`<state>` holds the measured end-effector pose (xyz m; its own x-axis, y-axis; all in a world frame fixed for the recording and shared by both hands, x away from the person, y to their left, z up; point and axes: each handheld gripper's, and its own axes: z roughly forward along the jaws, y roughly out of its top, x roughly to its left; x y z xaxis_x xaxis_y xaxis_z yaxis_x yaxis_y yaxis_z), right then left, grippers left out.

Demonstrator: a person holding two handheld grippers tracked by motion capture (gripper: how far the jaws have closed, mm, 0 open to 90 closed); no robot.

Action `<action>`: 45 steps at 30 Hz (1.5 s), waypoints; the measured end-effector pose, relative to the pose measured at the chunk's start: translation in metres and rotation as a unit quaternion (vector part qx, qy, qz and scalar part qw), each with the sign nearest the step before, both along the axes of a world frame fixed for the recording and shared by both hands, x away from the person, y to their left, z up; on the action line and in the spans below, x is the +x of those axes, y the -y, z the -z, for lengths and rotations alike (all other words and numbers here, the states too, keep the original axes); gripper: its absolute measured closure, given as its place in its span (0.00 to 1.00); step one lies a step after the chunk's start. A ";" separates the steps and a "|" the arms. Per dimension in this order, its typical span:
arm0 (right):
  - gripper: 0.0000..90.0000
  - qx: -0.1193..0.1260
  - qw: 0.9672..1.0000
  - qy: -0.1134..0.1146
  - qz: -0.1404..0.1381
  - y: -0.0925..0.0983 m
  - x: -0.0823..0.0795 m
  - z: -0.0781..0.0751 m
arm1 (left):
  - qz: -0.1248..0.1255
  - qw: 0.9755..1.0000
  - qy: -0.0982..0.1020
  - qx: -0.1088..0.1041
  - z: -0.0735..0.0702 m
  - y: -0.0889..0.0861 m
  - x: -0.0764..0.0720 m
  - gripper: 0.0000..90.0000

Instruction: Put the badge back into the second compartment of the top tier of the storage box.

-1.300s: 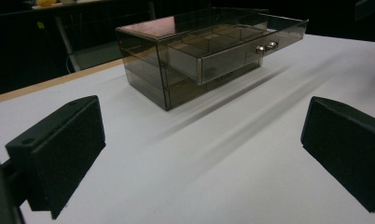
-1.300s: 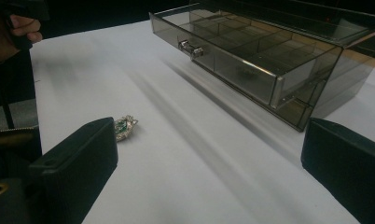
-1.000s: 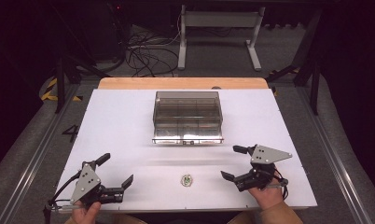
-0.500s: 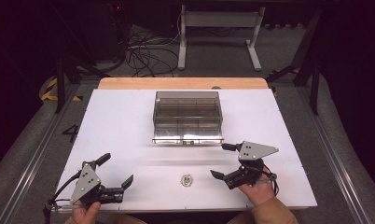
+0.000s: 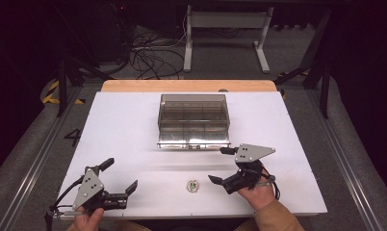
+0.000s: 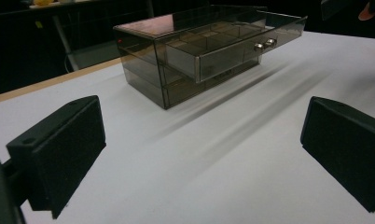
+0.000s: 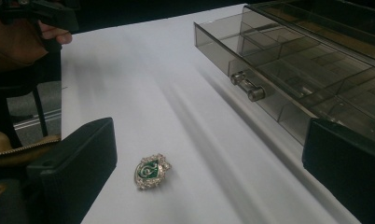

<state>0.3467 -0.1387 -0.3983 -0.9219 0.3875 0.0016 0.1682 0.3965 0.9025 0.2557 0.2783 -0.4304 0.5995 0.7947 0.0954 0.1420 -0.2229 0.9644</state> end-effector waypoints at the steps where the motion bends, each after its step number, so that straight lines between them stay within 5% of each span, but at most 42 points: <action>1: 0.04 0.001 1.000 -0.001 -0.001 -0.001 0.000 0.000 | 0.000 1.000 0.001 -0.001 0.000 0.000 0.000 0.01; 9: 0.04 0.001 1.000 -0.003 -0.014 -0.010 0.002 -0.001 | 0.001 1.000 0.000 -0.001 0.000 0.000 0.000 0.01; 23: 0.10 0.010 0.999 -0.039 -0.035 -0.012 0.005 0.000 | 0.002 1.000 -0.001 0.001 0.000 0.000 0.000 0.01; 34: 0.20 -0.034 0.997 -0.051 -0.036 -0.025 0.004 0.005 | 0.004 1.000 -0.002 0.003 0.000 0.000 0.000 0.01; 45: 0.29 -0.091 0.992 -0.082 -0.041 -0.044 0.008 0.019 | 0.004 1.000 -0.002 0.003 0.000 0.000 0.000 0.01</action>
